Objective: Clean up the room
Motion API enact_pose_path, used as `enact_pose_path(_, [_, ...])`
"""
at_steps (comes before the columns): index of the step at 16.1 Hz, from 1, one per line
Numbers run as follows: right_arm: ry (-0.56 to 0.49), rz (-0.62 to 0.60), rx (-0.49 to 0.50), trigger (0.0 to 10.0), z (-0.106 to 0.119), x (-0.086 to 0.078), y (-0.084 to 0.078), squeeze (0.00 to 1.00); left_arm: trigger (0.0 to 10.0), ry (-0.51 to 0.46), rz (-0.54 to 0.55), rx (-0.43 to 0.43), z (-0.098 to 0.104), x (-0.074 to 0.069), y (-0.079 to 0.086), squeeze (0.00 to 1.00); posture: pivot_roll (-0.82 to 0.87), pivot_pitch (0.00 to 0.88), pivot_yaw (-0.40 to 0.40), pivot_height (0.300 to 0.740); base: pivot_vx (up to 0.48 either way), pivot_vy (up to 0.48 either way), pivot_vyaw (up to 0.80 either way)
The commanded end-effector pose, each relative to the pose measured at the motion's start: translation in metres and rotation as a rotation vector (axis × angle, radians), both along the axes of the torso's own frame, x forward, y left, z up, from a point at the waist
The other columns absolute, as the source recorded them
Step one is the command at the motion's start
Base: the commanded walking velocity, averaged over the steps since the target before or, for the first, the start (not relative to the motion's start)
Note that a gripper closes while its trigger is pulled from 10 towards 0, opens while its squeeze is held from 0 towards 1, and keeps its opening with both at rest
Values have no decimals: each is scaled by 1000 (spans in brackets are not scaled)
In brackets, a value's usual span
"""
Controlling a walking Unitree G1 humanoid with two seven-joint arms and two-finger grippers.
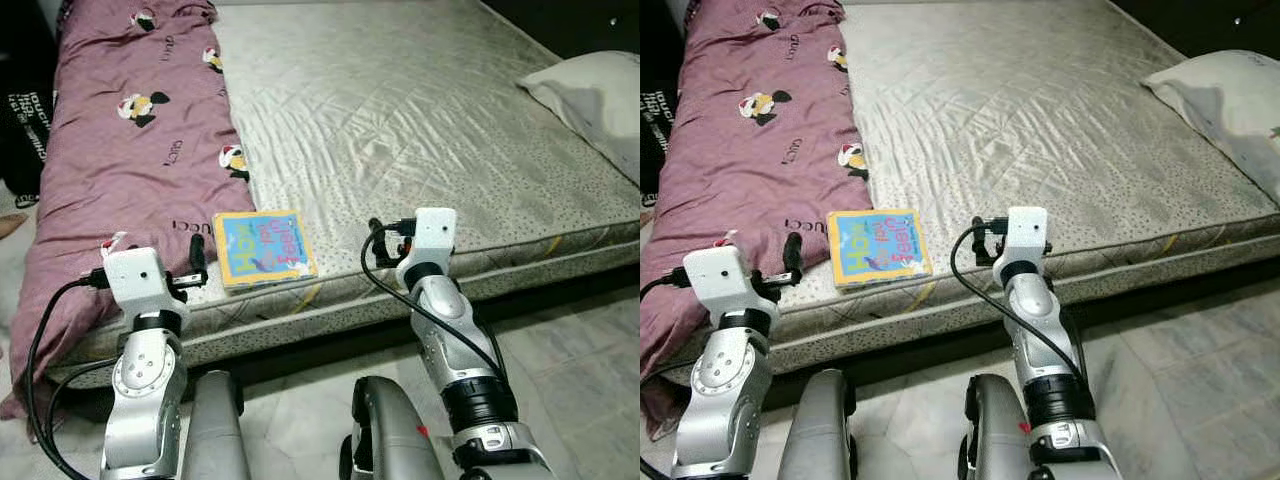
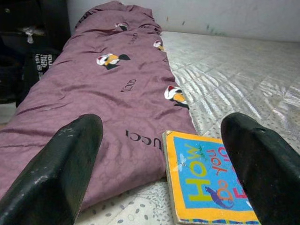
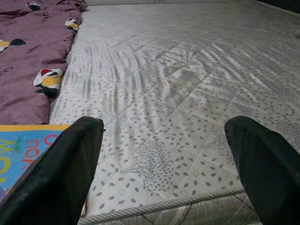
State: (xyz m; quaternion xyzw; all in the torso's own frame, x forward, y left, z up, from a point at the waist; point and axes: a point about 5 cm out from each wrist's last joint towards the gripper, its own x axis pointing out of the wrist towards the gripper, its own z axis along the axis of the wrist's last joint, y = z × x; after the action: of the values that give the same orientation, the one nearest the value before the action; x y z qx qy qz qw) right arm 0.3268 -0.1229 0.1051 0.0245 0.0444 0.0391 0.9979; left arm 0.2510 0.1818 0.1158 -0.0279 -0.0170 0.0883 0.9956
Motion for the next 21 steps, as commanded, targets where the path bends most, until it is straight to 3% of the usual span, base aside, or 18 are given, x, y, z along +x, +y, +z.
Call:
enact_pose_path(1, [-8, 14, -7, 10000, 2, 0, 1, 0, 10000, -13, -5, 3, 4, 0, -1, 0, 3, 113, -53, 590, 307, 0, 0])
enact_pose_path(18, [-4, 32, -15, 10000, 1, -2, 2, 0, 10000, -8, -25, 0, 2, -1, -5, 0, -1, 113, -56, 590, 435, 0, 0])
enact_pose_path(21, [5, 27, -16, 10000, -1, -3, 2, 0, 10000, 18, -16, -11, 0, -2, -5, 0, 2, 127, -57, 590, 0, 0, 0])
